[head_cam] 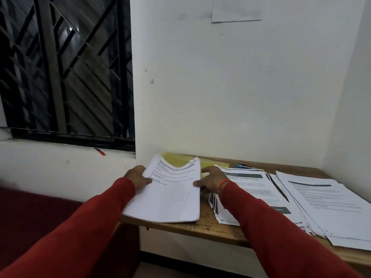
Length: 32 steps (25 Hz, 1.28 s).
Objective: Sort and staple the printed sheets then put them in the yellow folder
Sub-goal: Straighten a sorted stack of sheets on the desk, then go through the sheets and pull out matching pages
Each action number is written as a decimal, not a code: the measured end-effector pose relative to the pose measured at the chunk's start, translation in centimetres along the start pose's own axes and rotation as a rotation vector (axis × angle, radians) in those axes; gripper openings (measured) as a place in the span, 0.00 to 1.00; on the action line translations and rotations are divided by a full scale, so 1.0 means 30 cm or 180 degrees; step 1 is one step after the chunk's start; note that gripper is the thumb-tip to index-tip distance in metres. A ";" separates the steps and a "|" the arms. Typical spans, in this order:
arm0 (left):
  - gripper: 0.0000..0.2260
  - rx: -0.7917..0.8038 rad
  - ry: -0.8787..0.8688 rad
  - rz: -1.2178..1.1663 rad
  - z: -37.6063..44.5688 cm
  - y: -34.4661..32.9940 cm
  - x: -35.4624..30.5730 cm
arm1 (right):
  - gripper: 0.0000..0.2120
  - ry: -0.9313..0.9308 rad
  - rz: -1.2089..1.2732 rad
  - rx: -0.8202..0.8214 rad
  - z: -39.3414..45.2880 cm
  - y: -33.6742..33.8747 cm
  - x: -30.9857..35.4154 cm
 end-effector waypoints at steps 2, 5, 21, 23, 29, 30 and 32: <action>0.20 -0.0040 0.0021 0.0218 0.004 -0.023 0.008 | 0.27 0.0032 -0.0179 0.0012 -0.010 0.007 -0.005; 0.22 -0.0103 0.0042 0.0571 -0.010 -0.039 0.005 | 0.19 0.0102 -0.0136 -0.0025 -0.024 0.053 -0.024; 0.27 0.0648 -0.0702 0.0856 -0.061 -0.591 -0.473 | 0.26 -0.0519 -0.2991 -0.1130 -0.068 0.539 -0.517; 0.30 0.0580 -0.0605 0.0785 -0.046 -0.637 -0.495 | 0.27 -0.0512 -0.3003 -0.1116 -0.054 0.533 -0.522; 0.20 0.0763 -0.0235 -0.0522 -0.011 -0.678 -0.489 | 0.28 -0.0396 -0.2299 -0.1101 -0.025 0.541 -0.548; 0.18 0.0764 -0.0316 -0.0705 -0.015 -0.680 -0.482 | 0.30 -0.0364 -0.2143 -0.1183 -0.028 0.544 -0.543; 0.17 0.0706 -0.0503 -0.1288 -0.035 -0.668 -0.482 | 0.35 -0.0205 -0.1337 -0.1421 -0.047 0.555 -0.518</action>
Point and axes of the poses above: each hand's wrist, its own z-axis towards the middle knuckle, its own y-axis out of the back of the hand, x = y × z, the point moved 2 cm from there along z, towards the middle knuckle, and after that the axes turned 14 degrees about -z, right-handed, at the moved point
